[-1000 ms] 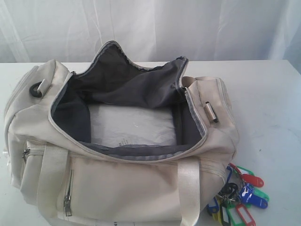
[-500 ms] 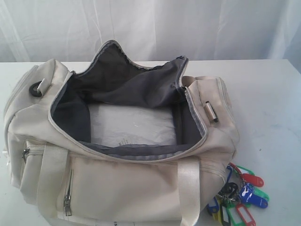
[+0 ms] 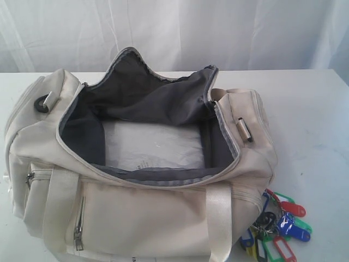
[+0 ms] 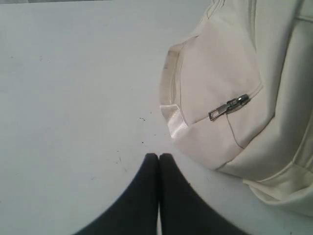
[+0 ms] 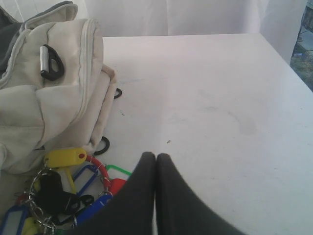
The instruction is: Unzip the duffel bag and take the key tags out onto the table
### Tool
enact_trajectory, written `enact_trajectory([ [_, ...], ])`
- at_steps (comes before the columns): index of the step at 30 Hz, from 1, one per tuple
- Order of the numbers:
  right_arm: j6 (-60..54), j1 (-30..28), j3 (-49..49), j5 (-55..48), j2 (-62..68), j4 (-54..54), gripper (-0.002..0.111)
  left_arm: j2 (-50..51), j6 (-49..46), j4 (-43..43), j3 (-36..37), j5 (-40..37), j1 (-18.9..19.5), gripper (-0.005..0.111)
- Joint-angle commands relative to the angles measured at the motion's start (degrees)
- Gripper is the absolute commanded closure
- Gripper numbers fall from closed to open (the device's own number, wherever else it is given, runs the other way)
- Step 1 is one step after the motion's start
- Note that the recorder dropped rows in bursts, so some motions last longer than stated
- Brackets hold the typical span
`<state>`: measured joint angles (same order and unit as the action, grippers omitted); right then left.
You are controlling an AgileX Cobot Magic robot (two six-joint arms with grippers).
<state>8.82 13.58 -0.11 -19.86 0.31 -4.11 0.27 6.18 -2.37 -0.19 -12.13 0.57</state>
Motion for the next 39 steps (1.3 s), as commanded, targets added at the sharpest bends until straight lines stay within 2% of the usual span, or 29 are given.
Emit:
enact_trajectory([
  [1,-0.03,-0.02,0.11,0.24,-0.31,-0.37,0.108,-0.27,0.04,0.23,0.19,0.1,0.09,0.107],
  [39,-0.03,-0.02,0.11,0.24,-0.31,-0.37,0.108,-0.27,-0.11,0.23,0.19,0.1,0.09,0.107],
])
